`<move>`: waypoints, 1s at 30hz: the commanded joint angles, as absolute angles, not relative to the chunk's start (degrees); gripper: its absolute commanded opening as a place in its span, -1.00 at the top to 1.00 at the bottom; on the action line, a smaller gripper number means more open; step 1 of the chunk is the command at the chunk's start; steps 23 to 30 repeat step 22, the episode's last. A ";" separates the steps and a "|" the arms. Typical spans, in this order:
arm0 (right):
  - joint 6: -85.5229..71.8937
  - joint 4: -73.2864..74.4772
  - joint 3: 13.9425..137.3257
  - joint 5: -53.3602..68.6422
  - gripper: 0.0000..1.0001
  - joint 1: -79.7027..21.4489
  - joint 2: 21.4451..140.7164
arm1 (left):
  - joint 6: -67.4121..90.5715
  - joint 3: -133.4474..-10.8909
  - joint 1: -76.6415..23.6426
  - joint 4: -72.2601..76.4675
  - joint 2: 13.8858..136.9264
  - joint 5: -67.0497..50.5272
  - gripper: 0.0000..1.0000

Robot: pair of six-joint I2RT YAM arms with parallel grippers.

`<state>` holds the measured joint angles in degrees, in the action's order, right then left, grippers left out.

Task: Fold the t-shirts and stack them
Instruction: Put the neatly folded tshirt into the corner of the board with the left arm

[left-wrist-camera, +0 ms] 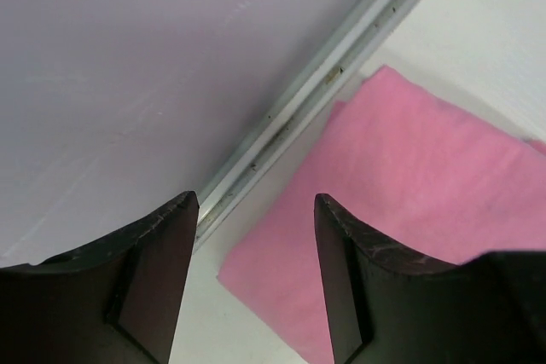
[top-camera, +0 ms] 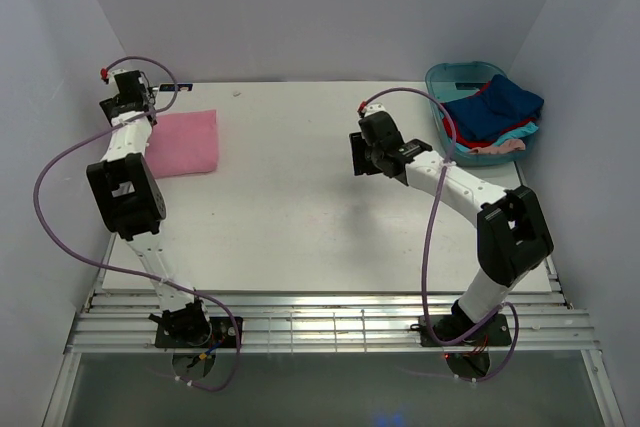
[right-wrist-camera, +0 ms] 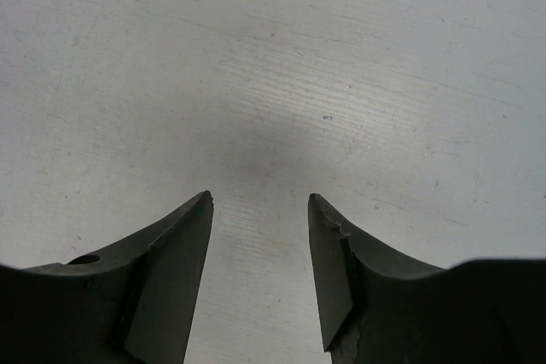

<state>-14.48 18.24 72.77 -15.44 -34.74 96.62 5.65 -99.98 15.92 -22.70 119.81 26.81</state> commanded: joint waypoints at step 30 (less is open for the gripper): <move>-10.81 25.04 73.83 -24.34 -0.06 -35.07 80.69 | 19.52 -76.21 -6.40 -16.87 82.53 3.78 -0.34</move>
